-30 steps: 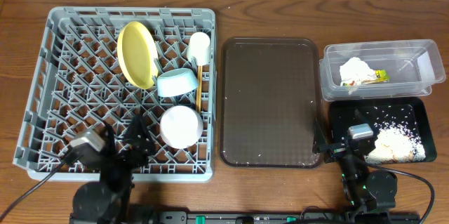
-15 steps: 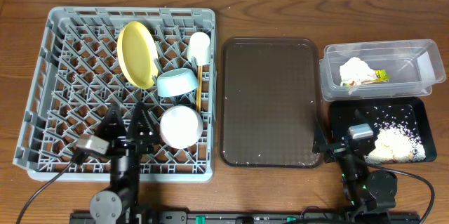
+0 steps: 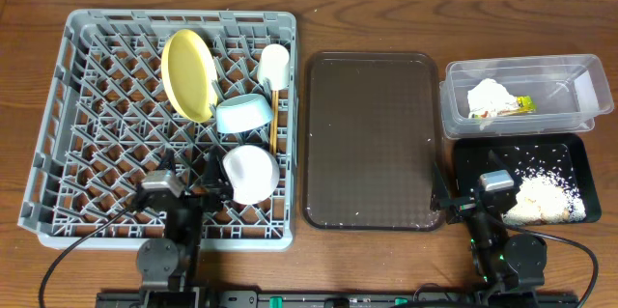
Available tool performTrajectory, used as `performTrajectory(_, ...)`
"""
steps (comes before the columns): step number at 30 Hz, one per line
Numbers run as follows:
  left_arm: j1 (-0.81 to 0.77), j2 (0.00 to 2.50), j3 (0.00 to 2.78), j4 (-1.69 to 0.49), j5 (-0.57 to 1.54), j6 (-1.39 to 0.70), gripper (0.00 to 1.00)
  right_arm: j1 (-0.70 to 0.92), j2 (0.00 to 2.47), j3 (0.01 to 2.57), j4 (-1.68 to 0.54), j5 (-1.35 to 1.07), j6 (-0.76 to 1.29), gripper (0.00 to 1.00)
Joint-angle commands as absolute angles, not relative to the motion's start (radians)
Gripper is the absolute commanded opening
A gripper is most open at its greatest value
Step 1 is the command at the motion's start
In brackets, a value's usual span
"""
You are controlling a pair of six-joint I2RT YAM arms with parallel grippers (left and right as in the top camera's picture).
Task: Sort waste into correct bins and load items into the dishwasher rack
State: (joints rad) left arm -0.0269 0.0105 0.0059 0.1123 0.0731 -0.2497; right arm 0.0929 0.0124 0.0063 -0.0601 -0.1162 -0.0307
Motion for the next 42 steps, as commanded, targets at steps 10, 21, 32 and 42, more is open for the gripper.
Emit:
performTrajectory(10,-0.026,0.001,0.004,-0.066,0.075,0.075,0.9,0.099,0.007,0.006,-0.064,-0.113,-0.031,0.99)
performTrajectory(21,-0.065,0.001,0.004,-0.066,0.075,0.075,0.9,0.099,0.007,0.006,-0.064,-0.113,-0.031,0.99)
performTrajectory(32,-0.065,0.002,0.004,-0.066,0.075,0.075,0.9,0.099,0.007,0.006,-0.064,-0.113,-0.031,0.99)
performTrajectory(42,-0.065,0.002,0.004,-0.064,0.075,0.075,0.9,0.099,0.007,0.006,-0.064,-0.113,-0.031,0.99)
